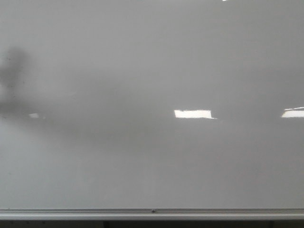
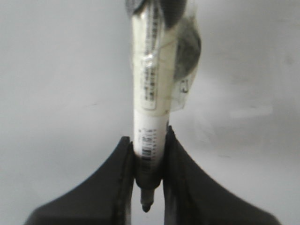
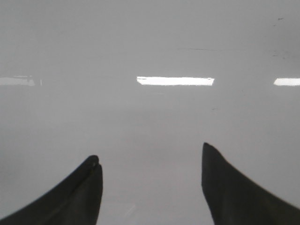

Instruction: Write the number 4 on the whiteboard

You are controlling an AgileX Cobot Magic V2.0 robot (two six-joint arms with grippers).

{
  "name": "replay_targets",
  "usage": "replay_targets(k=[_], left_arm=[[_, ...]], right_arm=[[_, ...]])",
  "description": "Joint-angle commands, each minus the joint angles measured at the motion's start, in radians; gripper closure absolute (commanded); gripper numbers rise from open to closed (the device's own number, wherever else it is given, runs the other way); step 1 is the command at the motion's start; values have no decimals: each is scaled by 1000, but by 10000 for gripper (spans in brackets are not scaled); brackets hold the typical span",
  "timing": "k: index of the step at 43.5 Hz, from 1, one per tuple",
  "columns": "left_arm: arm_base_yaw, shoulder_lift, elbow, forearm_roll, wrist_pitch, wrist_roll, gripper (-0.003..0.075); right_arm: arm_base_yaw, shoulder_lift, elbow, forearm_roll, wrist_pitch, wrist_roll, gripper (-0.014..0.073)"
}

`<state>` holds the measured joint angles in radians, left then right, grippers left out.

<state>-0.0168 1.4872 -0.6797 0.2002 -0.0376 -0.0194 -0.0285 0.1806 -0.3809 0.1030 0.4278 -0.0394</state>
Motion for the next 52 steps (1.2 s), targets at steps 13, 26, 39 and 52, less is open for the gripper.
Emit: replay_targets(k=[13,26,39,52], left_arm=[[-466,-138,-173,-90,547,457,740],[-763,-138,-176,-398,699,906,740],[-827,-138,-177,-453,702,1003,740],[-827,-138,-237,-466,700,1005,740]], right_arm=[[6,34,-40,-5,2,-5,109],[209,237,-156,180,148,-247,108],[540,455,-262,582,260,-785,-4],[663,725,-296,583,138,-868,-6]])
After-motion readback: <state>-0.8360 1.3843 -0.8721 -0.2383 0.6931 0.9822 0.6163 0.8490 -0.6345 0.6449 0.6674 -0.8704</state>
